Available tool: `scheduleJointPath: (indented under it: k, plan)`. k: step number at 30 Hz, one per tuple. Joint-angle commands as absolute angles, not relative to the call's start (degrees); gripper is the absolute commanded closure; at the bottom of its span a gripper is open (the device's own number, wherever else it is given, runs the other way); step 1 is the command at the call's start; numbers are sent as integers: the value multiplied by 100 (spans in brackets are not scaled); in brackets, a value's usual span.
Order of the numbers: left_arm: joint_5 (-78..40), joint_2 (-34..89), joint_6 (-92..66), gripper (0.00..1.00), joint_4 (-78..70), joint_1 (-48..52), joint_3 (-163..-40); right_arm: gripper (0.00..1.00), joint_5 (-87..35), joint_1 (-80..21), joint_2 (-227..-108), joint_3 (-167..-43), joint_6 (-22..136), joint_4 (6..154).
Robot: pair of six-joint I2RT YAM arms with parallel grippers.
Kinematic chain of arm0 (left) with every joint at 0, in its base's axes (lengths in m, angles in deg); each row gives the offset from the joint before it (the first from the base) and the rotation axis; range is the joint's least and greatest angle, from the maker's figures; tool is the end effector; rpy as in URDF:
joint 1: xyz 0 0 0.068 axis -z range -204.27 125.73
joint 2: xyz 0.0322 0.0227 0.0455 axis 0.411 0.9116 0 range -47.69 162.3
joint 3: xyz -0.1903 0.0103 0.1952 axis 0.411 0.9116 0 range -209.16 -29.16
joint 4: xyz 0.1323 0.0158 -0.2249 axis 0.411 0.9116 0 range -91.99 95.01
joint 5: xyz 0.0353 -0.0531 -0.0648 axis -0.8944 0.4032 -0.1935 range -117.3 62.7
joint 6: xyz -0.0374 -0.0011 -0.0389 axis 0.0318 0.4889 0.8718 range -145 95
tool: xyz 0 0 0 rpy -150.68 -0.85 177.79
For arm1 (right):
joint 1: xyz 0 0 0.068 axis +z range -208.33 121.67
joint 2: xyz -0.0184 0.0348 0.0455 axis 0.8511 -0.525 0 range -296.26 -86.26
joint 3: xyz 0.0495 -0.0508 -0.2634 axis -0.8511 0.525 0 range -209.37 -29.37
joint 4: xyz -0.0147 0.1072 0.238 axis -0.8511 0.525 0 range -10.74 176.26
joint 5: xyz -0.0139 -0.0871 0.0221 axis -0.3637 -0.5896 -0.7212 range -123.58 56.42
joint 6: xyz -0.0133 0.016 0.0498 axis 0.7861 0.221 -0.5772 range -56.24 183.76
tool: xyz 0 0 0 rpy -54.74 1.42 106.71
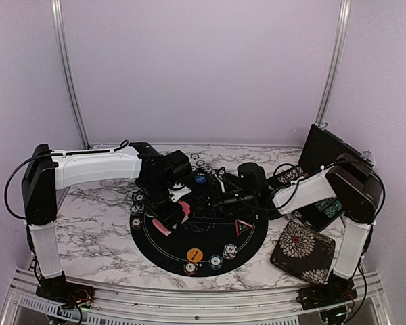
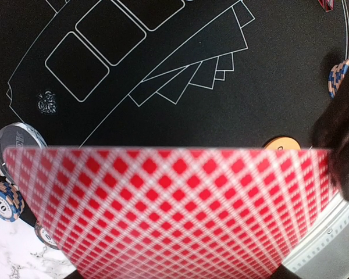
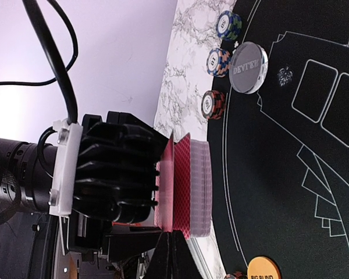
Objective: Distribute texas hold em gaming equipment
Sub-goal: Pick up the poker card from the face-down deck piles.
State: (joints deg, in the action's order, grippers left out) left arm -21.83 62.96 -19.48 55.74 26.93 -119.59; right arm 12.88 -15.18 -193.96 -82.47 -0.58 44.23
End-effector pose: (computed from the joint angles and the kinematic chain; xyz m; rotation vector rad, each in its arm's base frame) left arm 0.2395 -0.3033 0.2250 1.1742 2.7492 -0.2755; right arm 0.2624 0.2815 0.1670 -0.2599 2.3695 1.8777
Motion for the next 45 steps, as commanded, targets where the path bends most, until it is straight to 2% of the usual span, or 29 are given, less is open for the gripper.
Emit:
scheduleJointPath:
  k: [1,45]
  plan:
    - [-2220,6155,-1986,51,5717,2645,-11924,100,1331,-1560,-19341,-8372,-106,4262]
    - [-2256,5813,-1878,51,5532,2579,-11700,100,1374,-1777,-19105,-8119,-155,4098]
